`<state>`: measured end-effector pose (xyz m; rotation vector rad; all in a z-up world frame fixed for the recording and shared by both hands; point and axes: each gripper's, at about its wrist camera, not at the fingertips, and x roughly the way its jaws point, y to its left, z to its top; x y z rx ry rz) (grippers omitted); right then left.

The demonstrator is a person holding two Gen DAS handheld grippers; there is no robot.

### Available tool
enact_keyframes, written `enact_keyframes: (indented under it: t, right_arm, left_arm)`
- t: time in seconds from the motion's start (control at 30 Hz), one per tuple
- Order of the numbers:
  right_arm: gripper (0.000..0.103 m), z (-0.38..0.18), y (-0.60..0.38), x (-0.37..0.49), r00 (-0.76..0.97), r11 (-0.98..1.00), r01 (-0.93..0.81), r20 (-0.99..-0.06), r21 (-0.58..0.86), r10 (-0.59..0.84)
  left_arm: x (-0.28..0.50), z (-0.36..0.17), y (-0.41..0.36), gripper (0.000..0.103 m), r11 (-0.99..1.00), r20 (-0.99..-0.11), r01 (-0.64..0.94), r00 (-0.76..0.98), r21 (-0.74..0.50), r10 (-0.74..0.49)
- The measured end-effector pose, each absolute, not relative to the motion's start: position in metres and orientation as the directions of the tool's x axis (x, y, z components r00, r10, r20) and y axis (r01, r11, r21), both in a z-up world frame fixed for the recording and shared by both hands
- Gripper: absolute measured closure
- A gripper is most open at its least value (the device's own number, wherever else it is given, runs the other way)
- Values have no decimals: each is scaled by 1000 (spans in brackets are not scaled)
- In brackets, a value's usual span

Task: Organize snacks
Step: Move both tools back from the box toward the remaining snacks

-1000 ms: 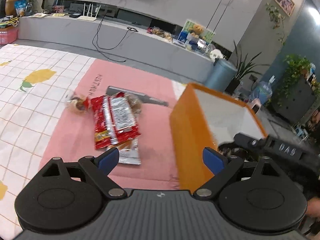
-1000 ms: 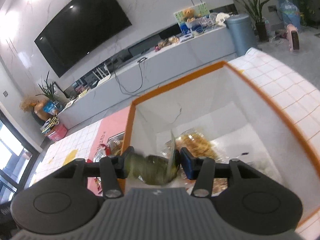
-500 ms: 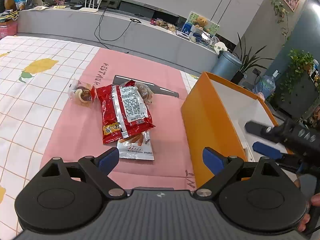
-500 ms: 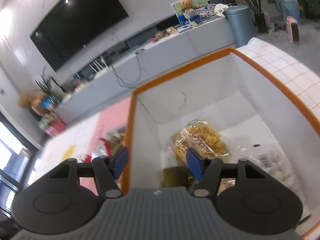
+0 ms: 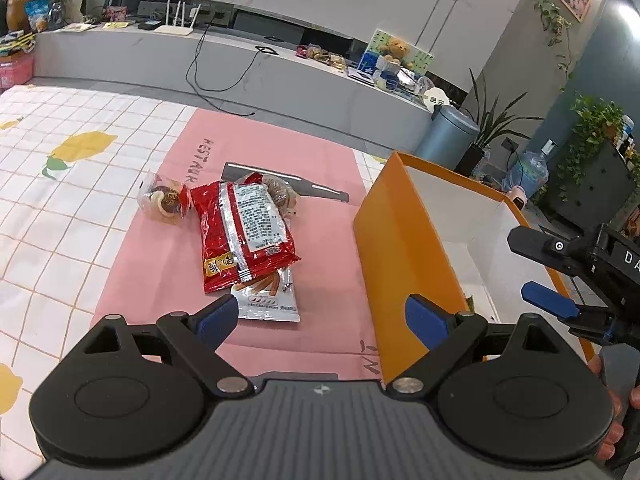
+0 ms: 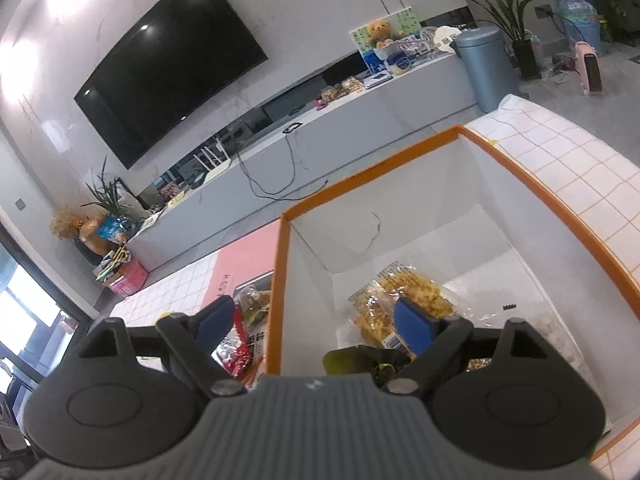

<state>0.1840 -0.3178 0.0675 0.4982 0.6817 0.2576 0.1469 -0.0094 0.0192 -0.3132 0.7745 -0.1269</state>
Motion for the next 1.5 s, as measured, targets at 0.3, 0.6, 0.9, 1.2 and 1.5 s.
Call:
enact_keyframes:
  t: [0.3,0.6,0.9,1.2,1.5]
  right_arm:
    - [3,78,-306,172,783,904,-51,-545,425,300]
    - [3,90,-297,160,800,939,-43,-552,341,237]
    - [3,108,-271,140,862,930,-96,-438,354,255]
    - [3,113,-210,121,904,916,-231,-276,328,326]
    - [3,87,-181,136,878,917,-238,-332,321,344]
  left_arm:
    - [136,35,-12,0,962,-671,-9,718,-274,-185]
    - [121,54,0,0,964,-676,-10,715,-265,-178]
    - [105,82,40,0,977,-647,-23,752,-213,-124]
    - [106,85,88,0,968,-635,-75,766,-240,-98]
    - [134,60,117,0,944,-573,39,787,-328,-231]
